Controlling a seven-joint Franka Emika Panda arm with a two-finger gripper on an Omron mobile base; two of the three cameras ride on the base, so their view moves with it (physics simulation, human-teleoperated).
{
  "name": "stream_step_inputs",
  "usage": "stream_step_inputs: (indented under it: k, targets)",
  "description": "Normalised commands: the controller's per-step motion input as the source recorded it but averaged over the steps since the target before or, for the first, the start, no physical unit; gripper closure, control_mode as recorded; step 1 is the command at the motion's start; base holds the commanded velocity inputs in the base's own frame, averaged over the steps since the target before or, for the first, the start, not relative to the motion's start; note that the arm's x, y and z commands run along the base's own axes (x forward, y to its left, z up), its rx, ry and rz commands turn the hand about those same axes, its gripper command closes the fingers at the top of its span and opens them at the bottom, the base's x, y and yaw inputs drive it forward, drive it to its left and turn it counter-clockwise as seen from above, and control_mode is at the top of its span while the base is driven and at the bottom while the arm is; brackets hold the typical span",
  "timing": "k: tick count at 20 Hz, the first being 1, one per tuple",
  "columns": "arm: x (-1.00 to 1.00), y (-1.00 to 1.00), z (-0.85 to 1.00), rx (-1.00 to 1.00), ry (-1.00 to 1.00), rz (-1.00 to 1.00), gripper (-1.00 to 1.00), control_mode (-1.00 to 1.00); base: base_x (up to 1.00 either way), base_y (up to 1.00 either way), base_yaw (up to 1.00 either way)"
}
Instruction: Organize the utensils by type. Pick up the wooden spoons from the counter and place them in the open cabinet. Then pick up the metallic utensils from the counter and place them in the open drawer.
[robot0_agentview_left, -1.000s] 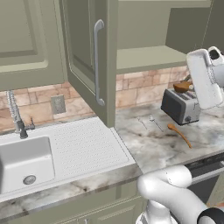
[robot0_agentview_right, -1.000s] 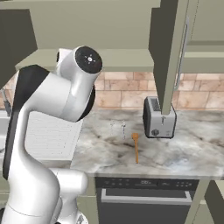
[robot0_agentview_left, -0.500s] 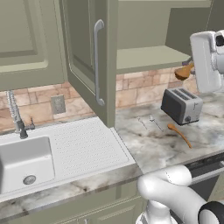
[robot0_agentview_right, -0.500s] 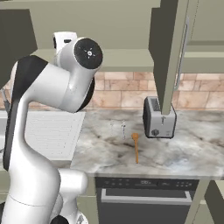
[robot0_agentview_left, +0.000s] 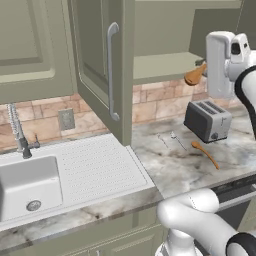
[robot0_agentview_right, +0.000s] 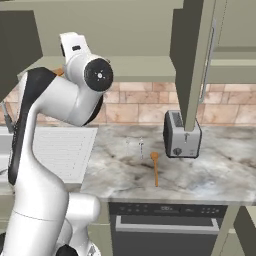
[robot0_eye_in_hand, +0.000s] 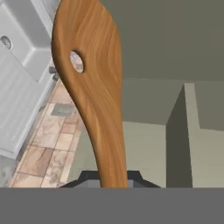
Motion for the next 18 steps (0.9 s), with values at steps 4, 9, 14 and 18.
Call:
stream_step_inputs:
  k: [4,9,14,18]
  targets:
    - [0.27,0.00,0.38,0.06,-0.02,0.17,1.00,-1.00,0.00,0.00,0.00]
    - [0.43,0.02,0.23,0.03,0.00,0.10,1.00,-1.00,0.00,0.00,0.00]
    - [0.41,0.11,0.04,0.00,-0.01,0.06,1.00,-1.00,0.00,0.00,0.00]
    - [0.28,0.25,-0.03,-0.03,-0.07,0.00,1.00,-1.00,0.00,0.00,0.00]
